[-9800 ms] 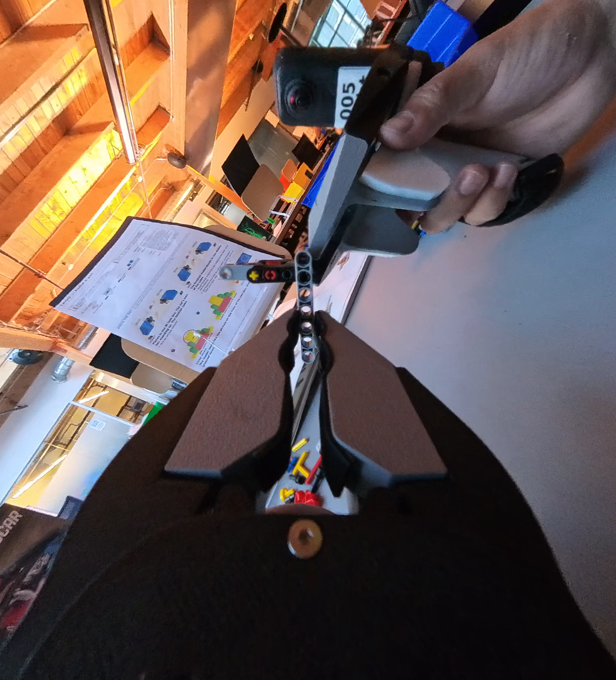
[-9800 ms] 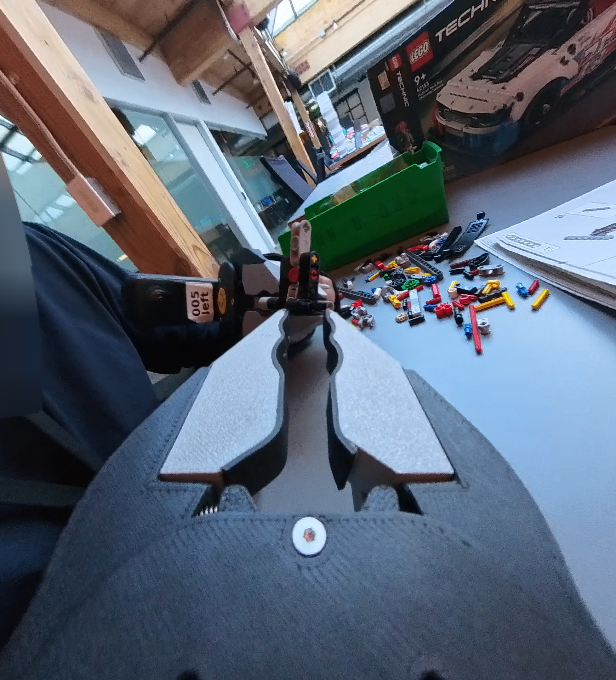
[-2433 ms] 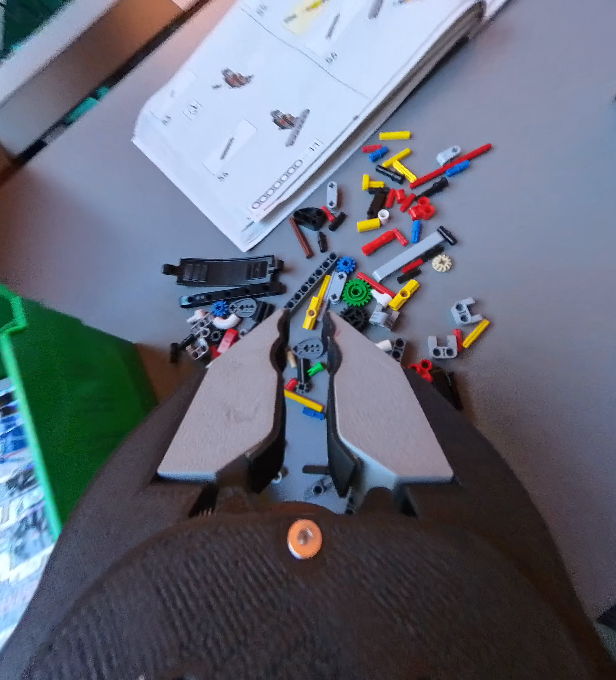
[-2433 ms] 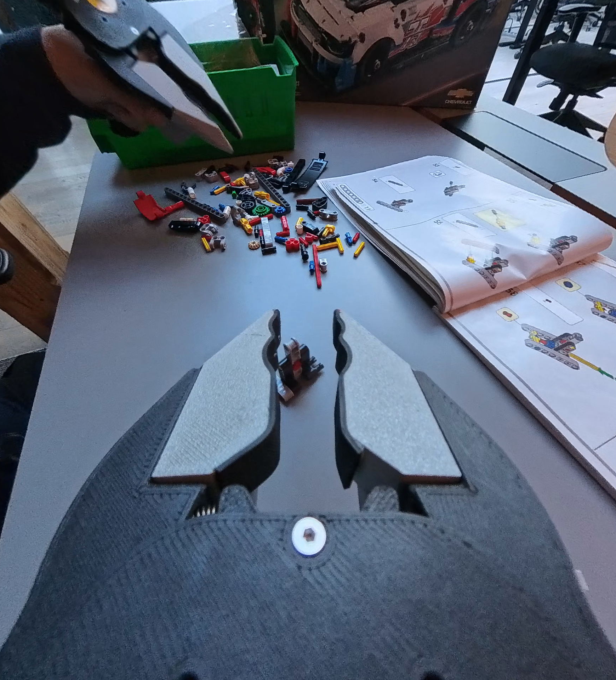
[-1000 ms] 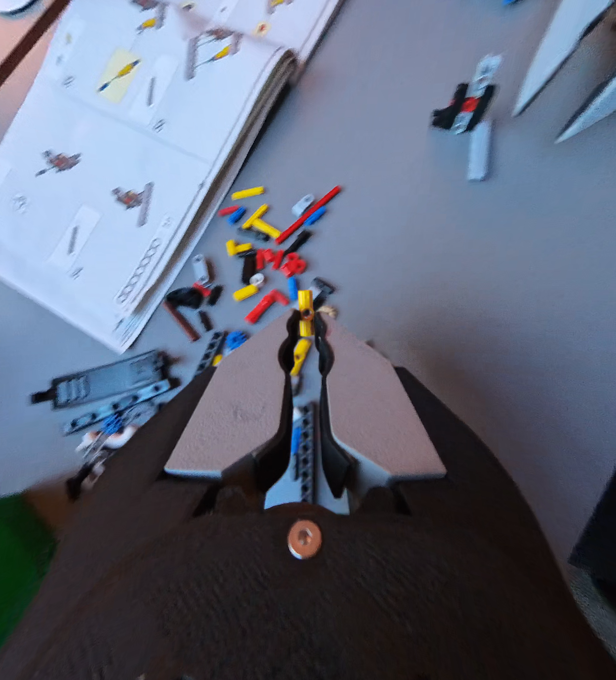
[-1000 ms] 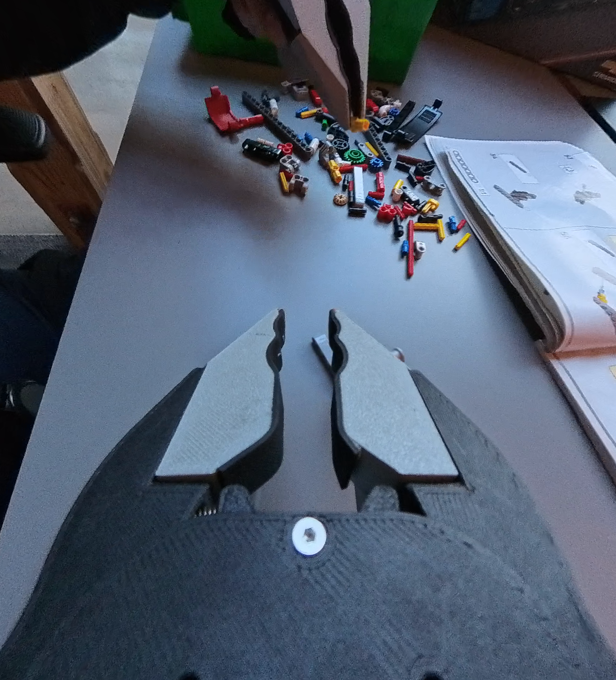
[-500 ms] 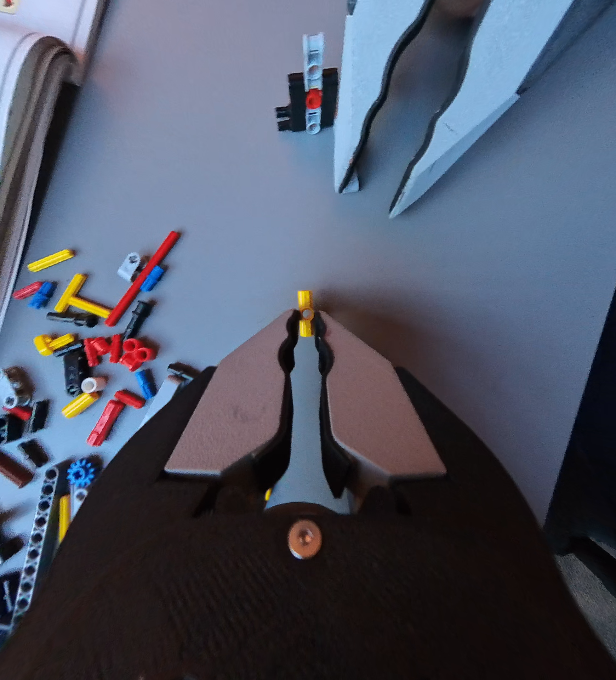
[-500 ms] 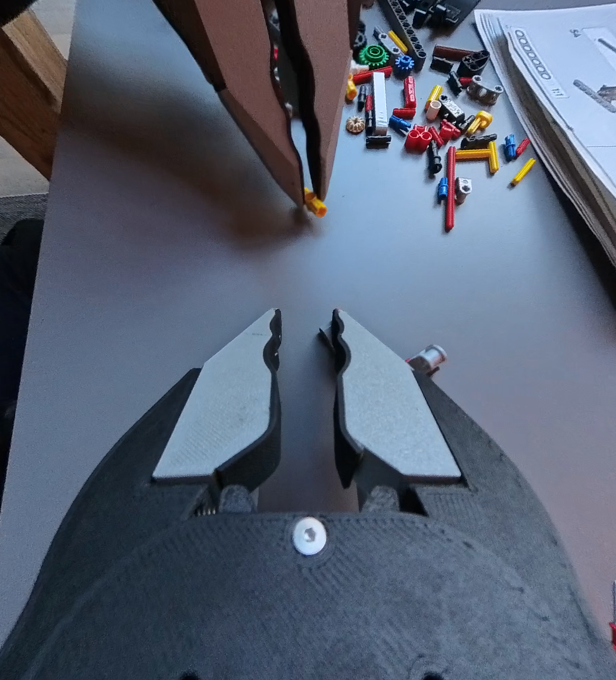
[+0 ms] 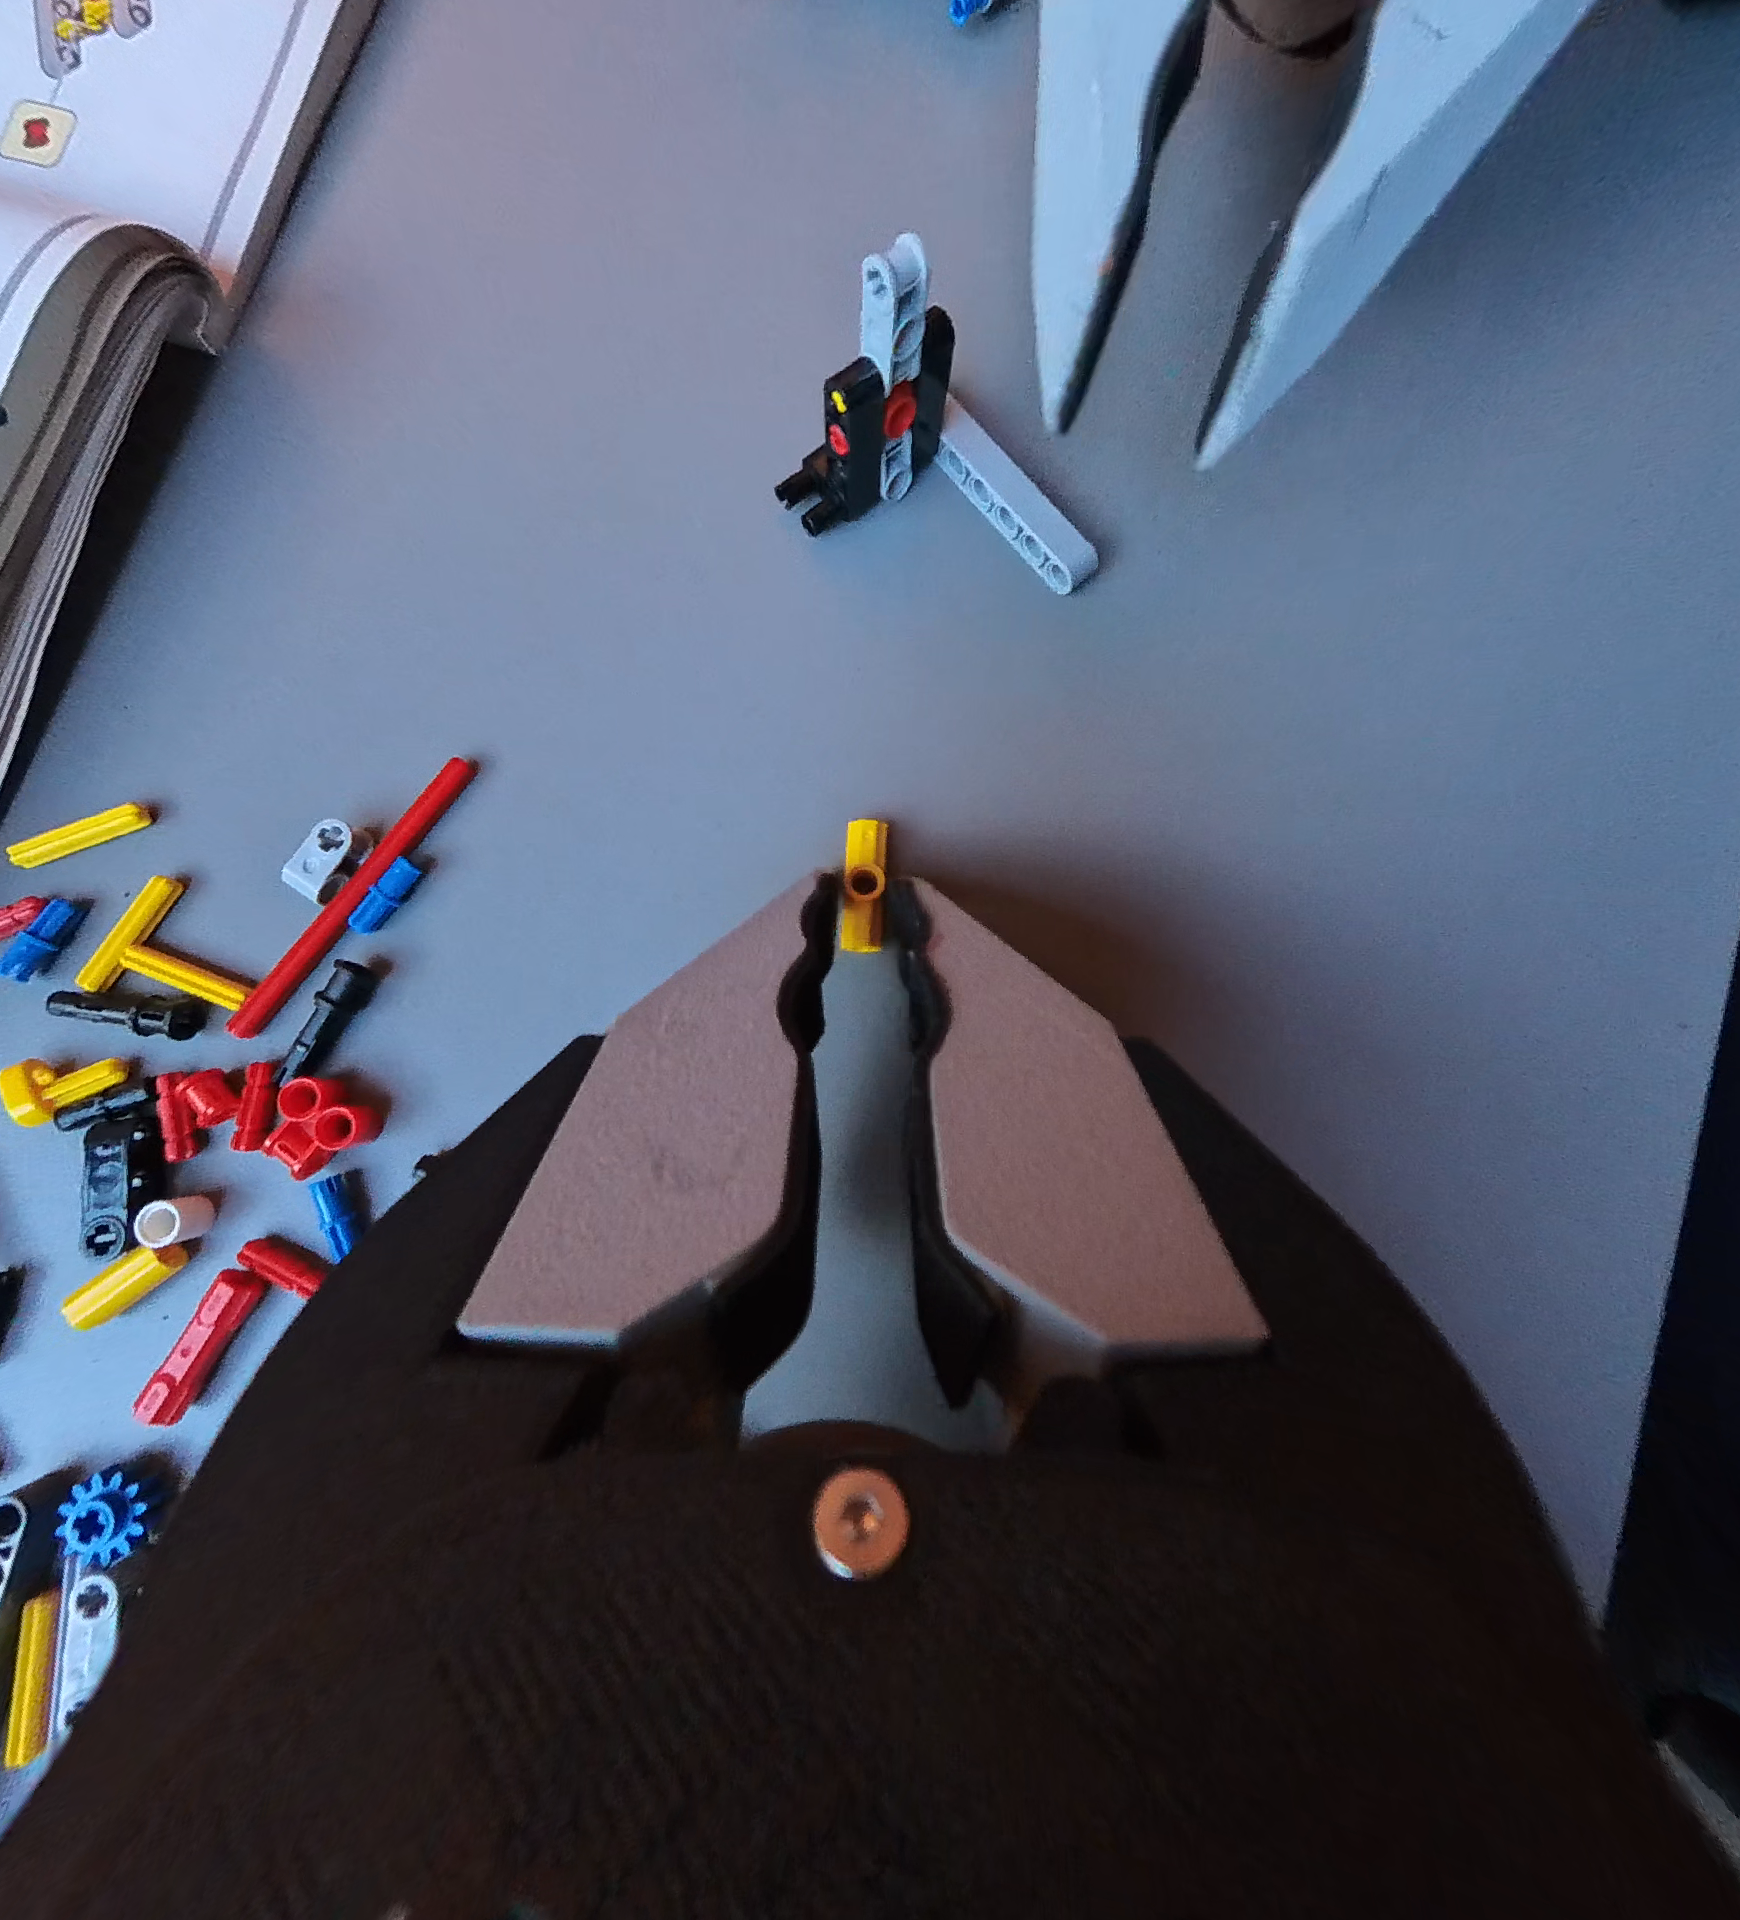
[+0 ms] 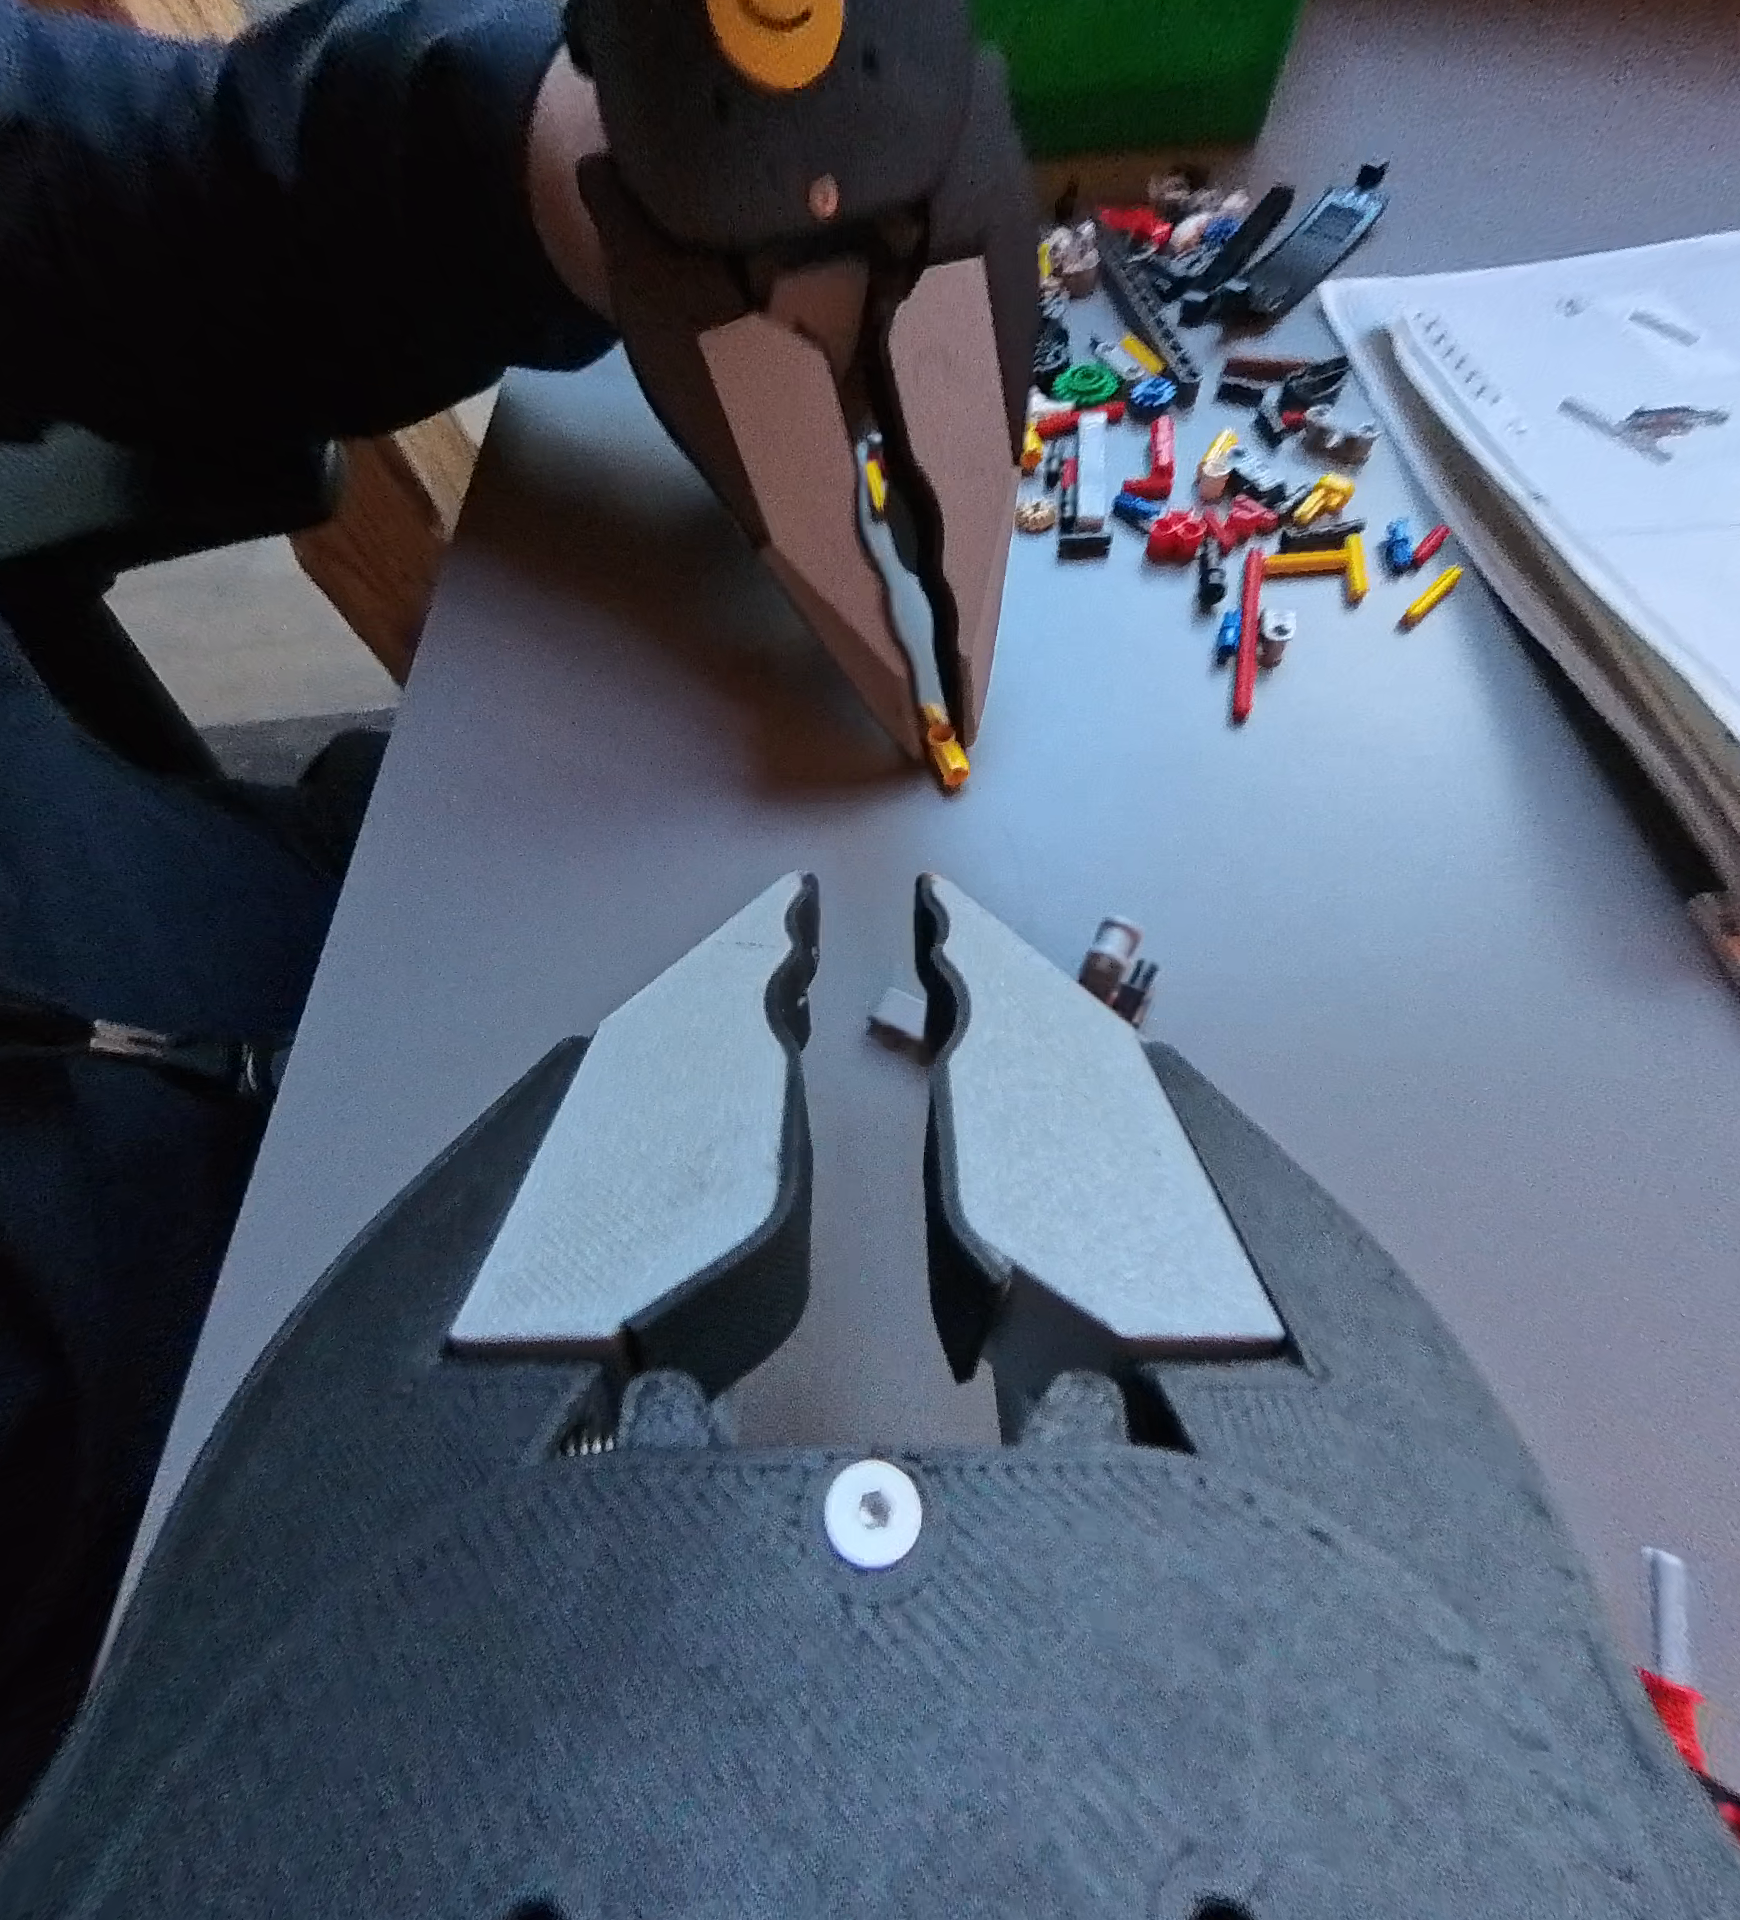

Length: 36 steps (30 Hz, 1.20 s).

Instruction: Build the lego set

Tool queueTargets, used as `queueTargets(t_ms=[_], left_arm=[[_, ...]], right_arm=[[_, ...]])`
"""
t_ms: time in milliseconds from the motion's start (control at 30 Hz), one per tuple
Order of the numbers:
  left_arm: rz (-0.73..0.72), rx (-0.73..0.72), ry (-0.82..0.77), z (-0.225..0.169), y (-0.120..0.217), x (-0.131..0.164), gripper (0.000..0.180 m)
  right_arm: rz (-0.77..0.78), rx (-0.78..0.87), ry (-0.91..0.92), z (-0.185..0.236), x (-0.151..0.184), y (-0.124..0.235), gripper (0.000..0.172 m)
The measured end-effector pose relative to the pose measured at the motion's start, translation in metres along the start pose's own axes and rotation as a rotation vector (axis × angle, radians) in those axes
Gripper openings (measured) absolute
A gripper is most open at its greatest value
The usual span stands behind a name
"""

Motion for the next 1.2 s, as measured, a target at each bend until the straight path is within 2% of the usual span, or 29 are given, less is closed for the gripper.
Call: queueTargets(t_ms=[100,333,400,500,667,833,1033,1200], left_arm=[[0.006,-0.016,0.009,0.001,0.002,0.001,0.019],[-0.029,-0.051,0.01,-0.002,0.013,-0.002,0.024],[-0.086,-0.068,0.001,-0.004,0.018,-0.006,0.024],[-0.249,-0.127,-0.038,-0.008,0.02,-0.015,0.024],[-0.454,-0.145,-0.088,-0.024,0.009,-0.021,0.022],[-0.559,-0.263,-0.273,-0.04,0.007,-0.024,0.011],[-0.496,-0.345,-0.456,-0.052,-0.008,-0.02,0.01],[-0.472,-0.312,-0.456,-0.052,-0.009,-0.02,0.015]], right_arm=[[-0.007,0.045,0.005,-0.004,0.001,0.003,0.015],[-0.053,0.13,0.018,-0.011,-0.003,0.011,0.012],[-0.079,0.156,0.016,-0.013,-0.005,0.015,0.011],[-0.132,0.194,0.001,-0.016,-0.008,0.022,0.01],[-0.185,0.251,-0.017,-0.021,-0.01,0.033,0.008],[-0.189,0.276,-0.039,-0.025,-0.008,0.035,0.006],[-0.18,0.285,-0.044,-0.027,-0.005,0.032,0.005],[-0.163,0.276,-0.049,-0.028,-0.001,0.028,0.004]])
Point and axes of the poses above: each gripper's, where its closed fingertips meet, y back along the fingers, x out of its underside, z = x × y across the jaws, the point moved 8 cm from there along y, back along the fingers, and after that the axes turned 13 degrees about y, right-handed, at the moved point
